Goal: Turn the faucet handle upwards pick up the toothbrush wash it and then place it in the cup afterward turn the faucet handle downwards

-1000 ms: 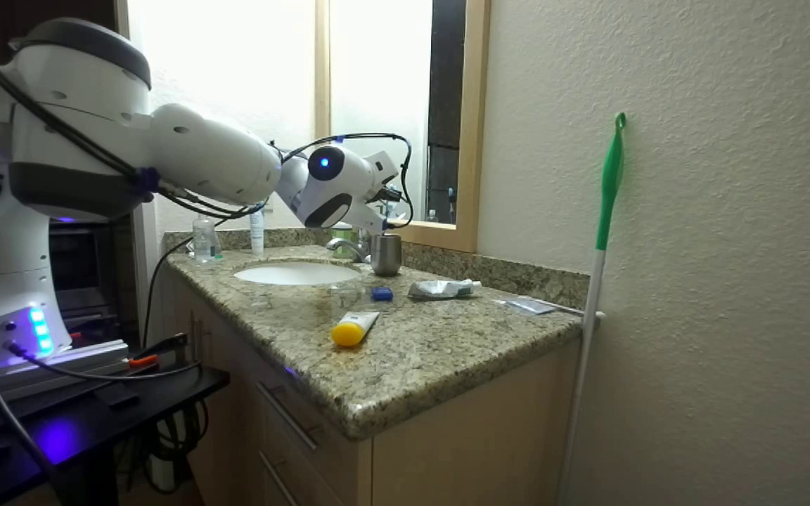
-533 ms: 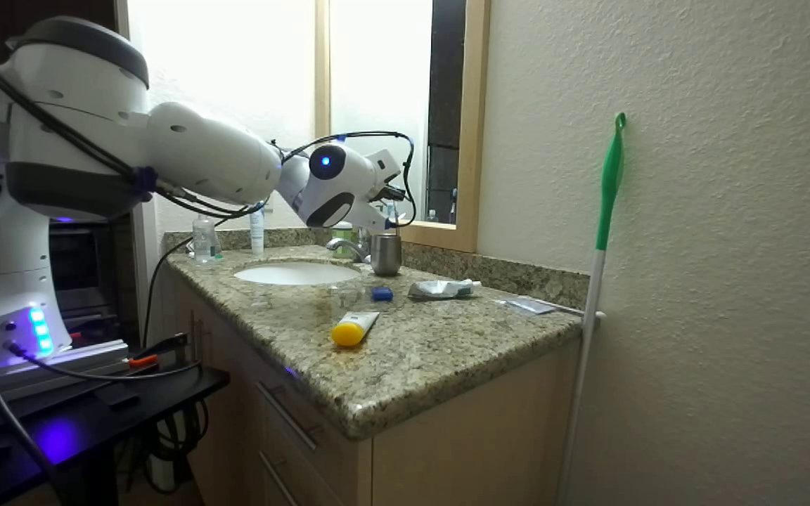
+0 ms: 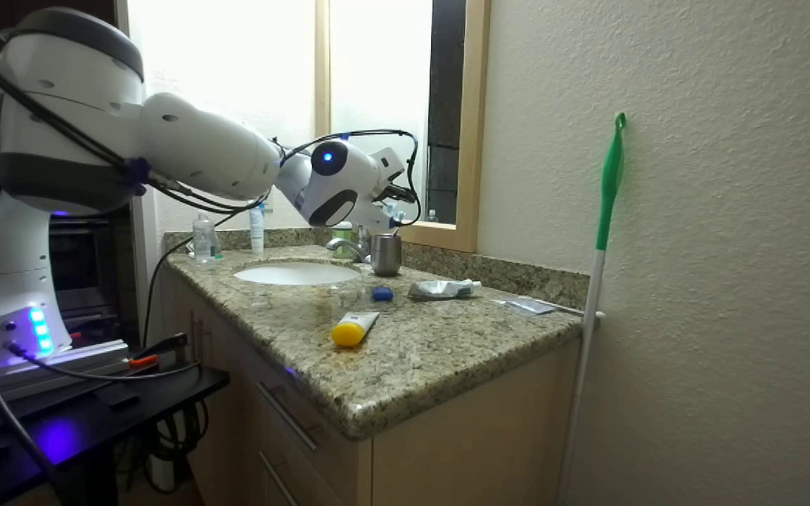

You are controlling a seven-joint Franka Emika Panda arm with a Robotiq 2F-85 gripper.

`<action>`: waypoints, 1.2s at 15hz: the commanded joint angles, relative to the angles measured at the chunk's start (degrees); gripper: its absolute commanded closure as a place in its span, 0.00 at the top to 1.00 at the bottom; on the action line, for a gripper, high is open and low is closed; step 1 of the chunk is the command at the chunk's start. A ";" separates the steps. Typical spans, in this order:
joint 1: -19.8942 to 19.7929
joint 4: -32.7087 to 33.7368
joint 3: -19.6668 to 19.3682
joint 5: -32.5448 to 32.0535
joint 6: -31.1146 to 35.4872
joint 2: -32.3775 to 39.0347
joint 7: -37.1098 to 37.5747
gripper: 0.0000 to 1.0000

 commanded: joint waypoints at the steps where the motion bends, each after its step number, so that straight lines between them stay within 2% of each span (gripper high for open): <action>1: -1.69 -1.62 -2.00 1.56 -1.95 9.59 4.05 1.00; 2: -2.17 -2.26 -1.88 1.75 -1.53 12.36 5.58 1.00; 4: -5.10 -4.99 1.26 1.67 -3.39 16.32 8.16 1.00; 9: -16.87 -12.86 15.78 4.80 -12.63 23.27 9.83 1.00; 11: -20.46 -15.25 19.67 5.87 -15.67 24.67 7.57 1.00; 13: -23.61 -18.35 22.13 6.01 -17.97 26.62 5.08 1.00; 18: -30.88 -30.95 24.63 2.33 -14.01 30.93 -2.01 1.00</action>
